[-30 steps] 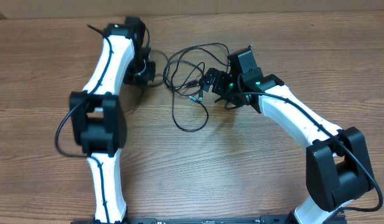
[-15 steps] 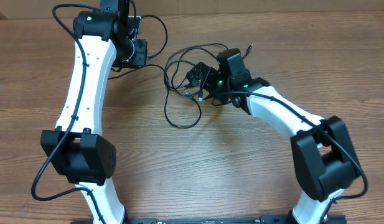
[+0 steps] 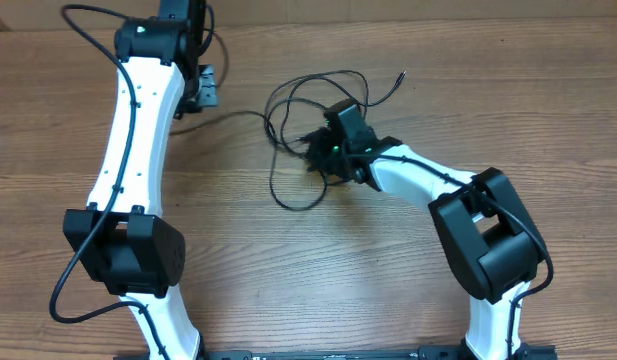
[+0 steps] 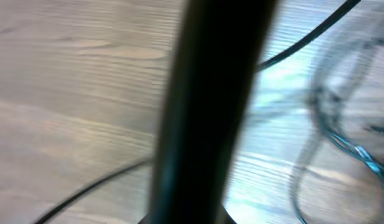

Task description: Untangle cables

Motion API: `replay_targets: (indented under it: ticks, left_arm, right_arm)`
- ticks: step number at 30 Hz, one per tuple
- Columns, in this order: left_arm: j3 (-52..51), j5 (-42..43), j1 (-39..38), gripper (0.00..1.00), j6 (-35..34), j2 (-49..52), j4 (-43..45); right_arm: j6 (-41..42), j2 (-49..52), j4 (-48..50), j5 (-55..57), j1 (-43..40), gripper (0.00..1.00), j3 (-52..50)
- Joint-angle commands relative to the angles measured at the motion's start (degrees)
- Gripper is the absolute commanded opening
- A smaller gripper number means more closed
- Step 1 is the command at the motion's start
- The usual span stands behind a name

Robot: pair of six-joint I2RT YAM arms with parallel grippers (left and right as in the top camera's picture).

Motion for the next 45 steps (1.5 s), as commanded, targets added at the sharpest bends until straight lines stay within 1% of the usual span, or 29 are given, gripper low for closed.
replay_targets:
  ticks: [1, 6, 12, 14, 16, 17, 19, 21, 22, 24, 25, 26, 29, 32, 35, 38, 40, 42, 45]
  left_arm:
    - [0.13, -7.65, 3.56, 0.04, -7.69, -1.25, -0.83]
    - [0.0, -7.41, 10.8, 0.04, -11.52, -1.25, -1.42]
    - [-0.02, 2.29, 20.26, 0.04, -11.45, -1.25, -0.61]
    - [-0.02, 7.17, 22.36, 0.04, -9.86, -1.25, 0.07]
    - [-0.02, 14.6, 23.74, 0.04, -5.75, -1.22, 1.03]
    - [-0.02, 18.4, 24.02, 0.04, -3.39, -1.22, 1.6]
    - [-0.04, 22.86, 23.89, 0.04, -0.15, -1.2, 2.45]
    - [-0.11, 23.3, 22.97, 0.04, 0.37, -1.2, 2.58]
    - [-0.35, 23.17, 22.34, 0.04, 0.39, -1.2, 2.62]
    - [-1.05, 23.15, 21.16, 0.04, 0.79, -1.2, 2.84]
    - [-1.6, 23.1, 20.63, 0.04, 0.83, -1.2, 3.15]
    - [-2.45, 23.12, 20.0, 0.05, 1.25, -1.2, 3.72]
    - [-5.46, 23.15, 18.29, 0.11, 3.39, -1.2, 5.9]
    - [-8.57, 23.17, 16.68, 0.15, 6.23, -1.18, 8.63]
    - [-11.5, 23.19, 14.95, 0.16, 9.31, -1.18, 11.72]
    - [-13.57, 23.32, 13.44, 0.16, 11.82, -1.18, 13.88]
    - [-14.47, 23.39, 12.66, 0.19, 13.33, -1.18, 15.08]
    - [-15.21, 23.39, 11.78, 0.2, 14.69, -1.18, 16.06]
    - [-16.04, 23.37, 10.38, 0.23, 15.61, -1.18, 17.05]
  right_arm:
    - [-3.54, -0.44, -5.27, 2.36, -4.79, 0.04, 0.09]
    - [-8.24, -3.26, -16.2, 2.14, -12.7, 0.04, 0.15]
    - [-14.82, -5.84, -26.58, 2.21, -23.02, 0.04, 0.15]
    - [-14.8, -5.84, -28.85, 2.16, -25.66, 0.04, 0.13]
    - [-14.8, -5.84, -30.97, 1.7, -28.0, 0.04, 0.13]
    - [-14.82, -5.84, -31.5, 0.48, -28.74, 0.04, 0.13]
    - [-15.93, -5.84, -31.74, -5.03, -29.68, 0.05, 0.13]
    - [-20.11, -5.84, -30.32, -13.09, -29.81, 0.13, 0.13]
    - [-22.12, -5.84, -29.24, -17.44, -29.57, 0.21, 0.13]
    - [-25.22, -5.84, -26.8, -26.32, -28.5, 0.43, 0.13]
    - [-25.51, -5.84, -25.55, -29.14, -27.69, 0.52, 0.13]
    - [-25.46, -5.84, -24.15, -31.04, -26.71, 0.59, 0.13]
    - [-24.76, -5.84, -18.99, -32.46, -22.8, 0.71, 0.13]
    - [-22.4, -5.73, -13.66, -31.82, -18.4, 0.77, 0.13]
    - [-16.04, -5.73, -9.22, -27.47, -14.25, 0.79, 0.13]
    - [-11.69, -5.7, -4.85, -22.8, -10.34, 0.79, 0.13]
    - [-9.64, -5.7, -2.25, -19.65, -7.87, 0.79, 0.13]
    - [-8.2, -5.68, -0.13, -15.23, -5.62, 0.79, 0.13]
    - [-8.2, -5.51, 1.62, -7.85, -2.8, 0.78, 0.13]
